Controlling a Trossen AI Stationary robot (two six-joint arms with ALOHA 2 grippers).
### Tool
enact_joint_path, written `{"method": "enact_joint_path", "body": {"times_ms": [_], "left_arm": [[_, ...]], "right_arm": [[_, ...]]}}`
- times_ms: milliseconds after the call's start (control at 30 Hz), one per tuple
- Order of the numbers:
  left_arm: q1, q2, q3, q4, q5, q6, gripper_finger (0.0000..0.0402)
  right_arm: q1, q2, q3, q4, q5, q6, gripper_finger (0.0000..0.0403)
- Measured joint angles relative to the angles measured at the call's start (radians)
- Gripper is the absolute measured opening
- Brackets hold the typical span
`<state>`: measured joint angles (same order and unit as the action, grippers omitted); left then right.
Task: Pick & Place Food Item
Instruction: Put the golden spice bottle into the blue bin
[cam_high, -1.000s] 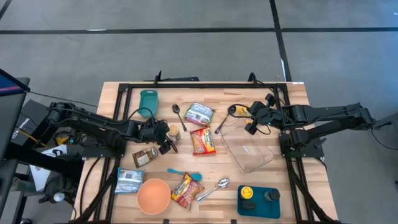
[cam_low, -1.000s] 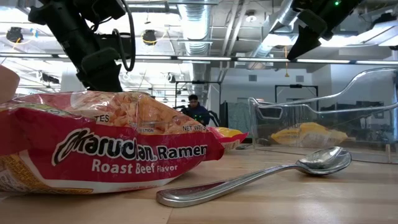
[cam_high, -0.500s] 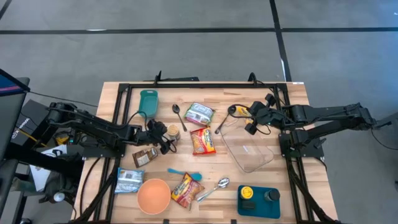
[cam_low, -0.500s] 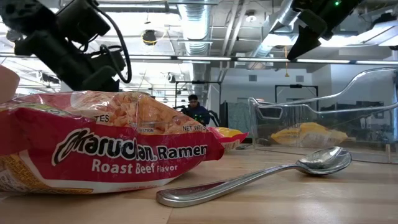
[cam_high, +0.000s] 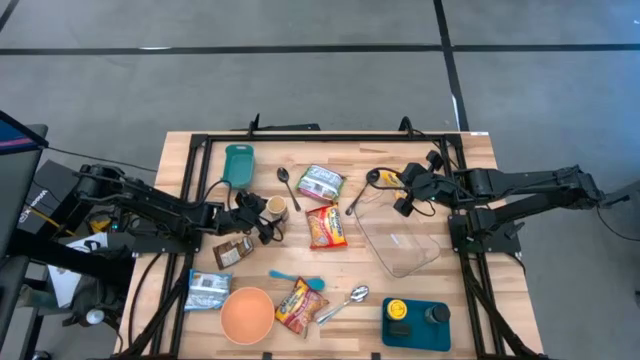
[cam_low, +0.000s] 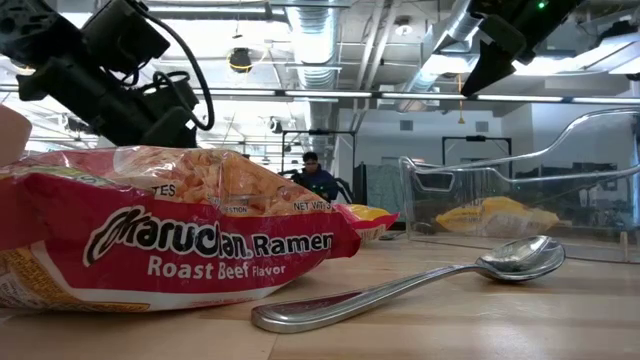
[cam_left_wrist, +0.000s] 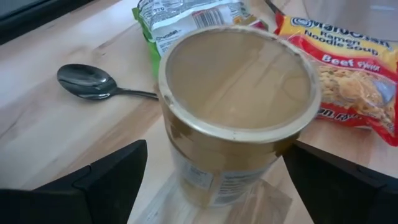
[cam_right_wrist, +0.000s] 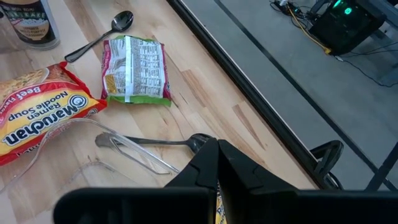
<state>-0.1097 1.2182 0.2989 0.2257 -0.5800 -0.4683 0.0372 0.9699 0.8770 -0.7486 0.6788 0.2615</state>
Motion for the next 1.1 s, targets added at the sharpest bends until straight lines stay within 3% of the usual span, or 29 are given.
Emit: {"method": "enact_joint_path", "body": {"times_ms": [900, 1100], "left_arm": [[0.0, 0.0, 0.0, 0.024, 0.004, -0.009, 0.0369], [0.0, 0.0, 0.0, 0.023, 0.004, -0.008, 0.0393]], "right_arm": [[0.0, 0.0, 0.0, 0.001, -0.001, -0.008, 0.0001], [0.0, 0.0, 0.0, 0.0, -0.001, -0.008, 0.0001]]}}
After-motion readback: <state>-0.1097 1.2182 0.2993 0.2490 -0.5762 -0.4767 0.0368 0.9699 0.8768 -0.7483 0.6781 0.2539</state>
